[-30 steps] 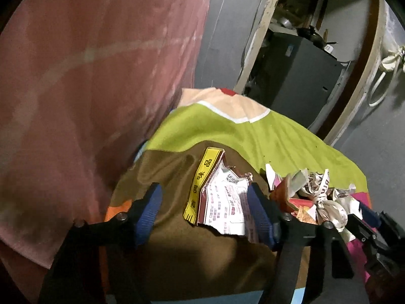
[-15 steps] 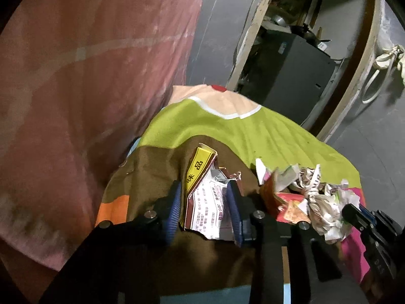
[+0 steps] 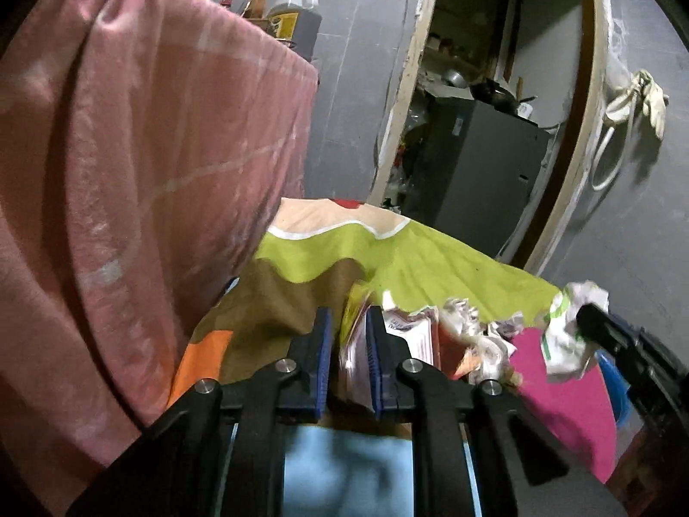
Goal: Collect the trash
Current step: 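Grasp the yellow-labelled packet with the left tool while the right tool grasps white paper, then carry both items over the blue basin and open both tools to release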
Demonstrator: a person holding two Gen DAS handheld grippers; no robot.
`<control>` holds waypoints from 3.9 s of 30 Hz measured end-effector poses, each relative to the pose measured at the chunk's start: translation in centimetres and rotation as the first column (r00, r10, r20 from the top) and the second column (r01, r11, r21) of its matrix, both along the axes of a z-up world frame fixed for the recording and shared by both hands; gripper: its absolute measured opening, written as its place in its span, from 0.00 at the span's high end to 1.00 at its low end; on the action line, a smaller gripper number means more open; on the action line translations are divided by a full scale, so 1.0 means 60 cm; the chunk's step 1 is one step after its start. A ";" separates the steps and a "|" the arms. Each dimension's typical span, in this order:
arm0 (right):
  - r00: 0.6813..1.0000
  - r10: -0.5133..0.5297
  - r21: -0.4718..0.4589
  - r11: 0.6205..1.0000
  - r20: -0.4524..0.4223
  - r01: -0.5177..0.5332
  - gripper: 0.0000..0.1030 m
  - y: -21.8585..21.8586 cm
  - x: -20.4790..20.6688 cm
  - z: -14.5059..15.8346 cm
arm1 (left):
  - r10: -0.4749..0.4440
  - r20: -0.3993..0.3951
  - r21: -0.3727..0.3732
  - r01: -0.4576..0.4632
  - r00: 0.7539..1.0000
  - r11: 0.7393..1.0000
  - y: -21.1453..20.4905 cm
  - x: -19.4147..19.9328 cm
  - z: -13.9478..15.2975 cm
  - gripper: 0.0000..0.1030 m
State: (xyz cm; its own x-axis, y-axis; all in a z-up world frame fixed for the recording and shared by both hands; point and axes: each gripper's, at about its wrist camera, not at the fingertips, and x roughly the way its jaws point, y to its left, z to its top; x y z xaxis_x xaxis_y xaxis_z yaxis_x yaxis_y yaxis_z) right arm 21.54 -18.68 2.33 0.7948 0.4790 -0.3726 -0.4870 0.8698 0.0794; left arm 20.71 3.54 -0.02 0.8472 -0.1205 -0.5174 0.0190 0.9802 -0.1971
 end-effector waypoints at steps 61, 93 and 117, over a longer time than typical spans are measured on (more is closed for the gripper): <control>0.895 -0.160 -0.007 0.984 0.416 0.179 0.93 -0.129 -0.197 0.117 | -0.197 0.324 -0.025 0.216 0.925 0.976 -0.161 -0.107 0.117 0.82; 0.793 -0.525 0.080 0.845 0.310 0.528 0.93 -0.469 -0.127 0.050 | -0.449 0.284 0.031 0.460 0.847 0.888 -0.544 0.010 0.061 0.82; 0.835 -0.548 0.023 0.835 -0.047 0.550 0.86 -0.519 -0.039 -0.078 | -0.523 -0.138 -0.064 0.520 0.841 0.852 -0.605 0.138 -0.067 0.76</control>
State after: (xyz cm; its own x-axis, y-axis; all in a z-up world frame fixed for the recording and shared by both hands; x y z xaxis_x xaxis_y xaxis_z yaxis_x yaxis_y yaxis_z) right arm 19.18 -49.83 -2.33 0.9171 -0.0189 -0.3981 0.0735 0.9898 0.1224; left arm 28.97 -32.76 -4.04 0.5720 -0.5367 -0.6203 0.4958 0.8287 -0.2598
